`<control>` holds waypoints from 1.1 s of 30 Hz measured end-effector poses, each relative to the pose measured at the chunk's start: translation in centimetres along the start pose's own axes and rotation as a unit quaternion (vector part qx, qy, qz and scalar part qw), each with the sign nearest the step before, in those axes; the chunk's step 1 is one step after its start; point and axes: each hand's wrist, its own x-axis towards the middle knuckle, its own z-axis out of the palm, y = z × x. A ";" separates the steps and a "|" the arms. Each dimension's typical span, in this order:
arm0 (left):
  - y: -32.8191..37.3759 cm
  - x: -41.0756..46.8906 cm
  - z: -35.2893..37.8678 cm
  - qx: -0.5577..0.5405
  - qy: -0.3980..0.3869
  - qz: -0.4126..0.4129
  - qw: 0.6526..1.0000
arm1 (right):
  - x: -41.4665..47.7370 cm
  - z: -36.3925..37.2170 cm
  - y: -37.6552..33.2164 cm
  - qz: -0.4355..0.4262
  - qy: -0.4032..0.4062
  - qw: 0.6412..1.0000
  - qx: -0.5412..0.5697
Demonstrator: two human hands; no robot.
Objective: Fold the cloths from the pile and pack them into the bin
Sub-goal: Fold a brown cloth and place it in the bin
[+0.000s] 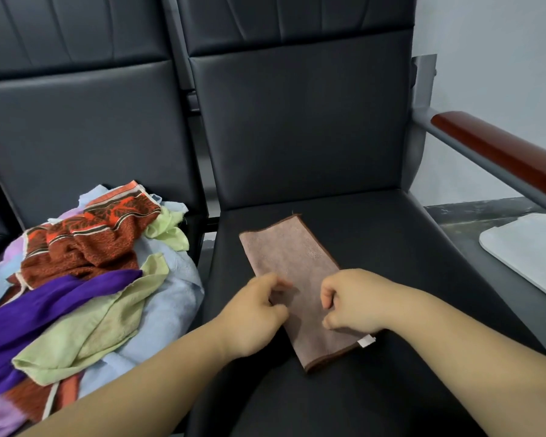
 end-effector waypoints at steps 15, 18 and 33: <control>-0.2 -1.0 0.0 0.114 0.103 0.082 0.985 | -1.0 -1.7 0.2 -0.024 -0.027 0.999 -0.014; -0.2 -0.9 -0.9 0.072 0.071 0.061 0.993 | -0.7 -2.2 0.6 0.000 0.039 0.997 0.073; -1.1 -0.1 -1.7 -0.217 0.015 -0.161 0.963 | 1.3 -1.4 1.5 0.084 -0.024 0.902 0.422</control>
